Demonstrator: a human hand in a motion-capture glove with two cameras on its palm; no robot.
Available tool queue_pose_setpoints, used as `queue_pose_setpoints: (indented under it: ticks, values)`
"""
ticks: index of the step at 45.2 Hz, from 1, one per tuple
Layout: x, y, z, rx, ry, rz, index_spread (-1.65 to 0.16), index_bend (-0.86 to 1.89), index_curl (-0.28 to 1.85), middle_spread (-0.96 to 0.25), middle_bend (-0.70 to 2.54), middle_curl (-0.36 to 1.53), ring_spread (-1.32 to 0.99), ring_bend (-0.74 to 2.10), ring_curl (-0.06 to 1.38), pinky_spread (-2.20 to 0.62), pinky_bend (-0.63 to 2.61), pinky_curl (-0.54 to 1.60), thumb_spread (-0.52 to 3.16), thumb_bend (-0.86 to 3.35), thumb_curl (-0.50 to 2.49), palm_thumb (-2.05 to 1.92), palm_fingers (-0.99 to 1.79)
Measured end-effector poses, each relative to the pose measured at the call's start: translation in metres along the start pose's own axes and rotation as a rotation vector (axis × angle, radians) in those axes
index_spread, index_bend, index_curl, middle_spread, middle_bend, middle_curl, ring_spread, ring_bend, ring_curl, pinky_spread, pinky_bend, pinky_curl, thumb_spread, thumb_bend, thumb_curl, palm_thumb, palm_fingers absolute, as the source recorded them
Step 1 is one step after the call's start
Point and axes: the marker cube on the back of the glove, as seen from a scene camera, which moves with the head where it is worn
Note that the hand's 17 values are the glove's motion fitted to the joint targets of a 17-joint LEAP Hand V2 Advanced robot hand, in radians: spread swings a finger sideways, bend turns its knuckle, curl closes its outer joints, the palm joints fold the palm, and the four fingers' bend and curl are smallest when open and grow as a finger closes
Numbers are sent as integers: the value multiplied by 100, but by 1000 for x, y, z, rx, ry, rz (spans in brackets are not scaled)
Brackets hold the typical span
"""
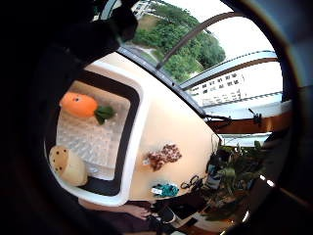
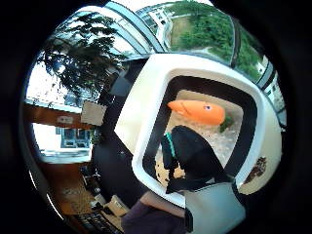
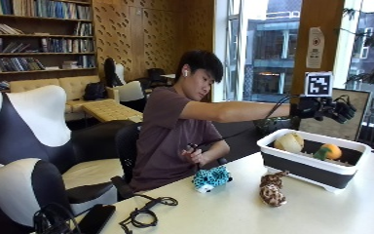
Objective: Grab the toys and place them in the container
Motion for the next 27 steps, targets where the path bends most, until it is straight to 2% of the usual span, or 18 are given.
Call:
queue_pose_setpoints:
  ticks: [2,8,12,14,22,24,27]
  values:
    - [11,5,-3,-15,76,7,-18,12,50,-11,42,56,-22,85,53,-14,117,54,102,-4,62,15,-34]
    - [44,17,-27,-9,133,195,-18,9,43,-7,30,50,-17,69,45,-6,105,48,114,-4,54,8,-29]
    - [61,38,-45,14,67,-13,-18,8,39,-5,24,48,-14,62,43,-3,100,45,118,-3,50,5,-26]
    - [73,46,-52,12,45,-52,-19,10,38,-6,23,48,-13,59,42,-2,97,44,120,-3,49,4,-23]
    - [149,75,-66,-61,90,169,-22,11,34,-10,17,45,-8,51,39,1,88,40,125,-2,44,2,-20]
    - [163,87,-66,-66,92,123,-22,11,33,-11,17,44,-7,50,38,2,86,39,126,-2,43,1,-20]
    - [176,109,-64,-67,40,-53,-23,11,32,-12,16,43,-6,49,37,2,83,38,127,-2,41,1,-18]
